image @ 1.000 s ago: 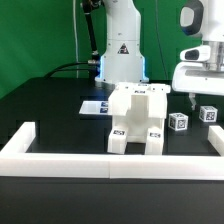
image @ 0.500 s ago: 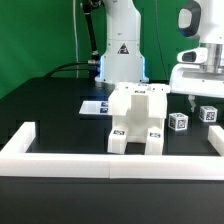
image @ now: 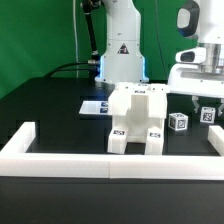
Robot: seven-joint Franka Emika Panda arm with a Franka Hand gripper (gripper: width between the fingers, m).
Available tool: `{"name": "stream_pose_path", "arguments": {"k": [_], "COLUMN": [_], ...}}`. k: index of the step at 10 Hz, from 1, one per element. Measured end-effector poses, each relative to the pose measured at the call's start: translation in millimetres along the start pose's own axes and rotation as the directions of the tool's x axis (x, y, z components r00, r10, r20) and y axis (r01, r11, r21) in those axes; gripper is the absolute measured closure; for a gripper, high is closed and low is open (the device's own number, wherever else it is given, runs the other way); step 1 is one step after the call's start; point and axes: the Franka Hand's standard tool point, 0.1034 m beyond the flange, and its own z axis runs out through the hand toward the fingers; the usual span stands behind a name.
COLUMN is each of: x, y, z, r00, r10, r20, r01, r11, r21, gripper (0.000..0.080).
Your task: Assemble chair
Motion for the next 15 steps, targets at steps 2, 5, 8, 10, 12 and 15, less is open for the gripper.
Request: {"name": "stream_pose_path", "arguments": {"k": [2,5,8,10,12,15], "x": [8.6,34.1,61.3,74.9,80.4,83.1], "y": [9.3,15.3,9.2,16.8,18.3,20.2], "z": [-0.1,-32.7,-72.9,-81.1,-82.4,-84.9], "r00": [1.000,0.998,0.988,0.987,0.987,0.991], "r10": [0.021,0.065,0.130,0.136,0.138,0.100], "r20": [0.010,0.026,0.079,0.090,0.084,0.090], "r01": [-0.021,-0.065,-0.133,-0.139,-0.141,-0.103], "r11": [1.000,0.998,0.991,0.990,0.989,0.994], "r21": [-0.015,0.003,0.034,0.034,0.032,0.034], "gripper": [0.0511,0.0511,0.0510,0.0510,0.0509,0.0509]}}
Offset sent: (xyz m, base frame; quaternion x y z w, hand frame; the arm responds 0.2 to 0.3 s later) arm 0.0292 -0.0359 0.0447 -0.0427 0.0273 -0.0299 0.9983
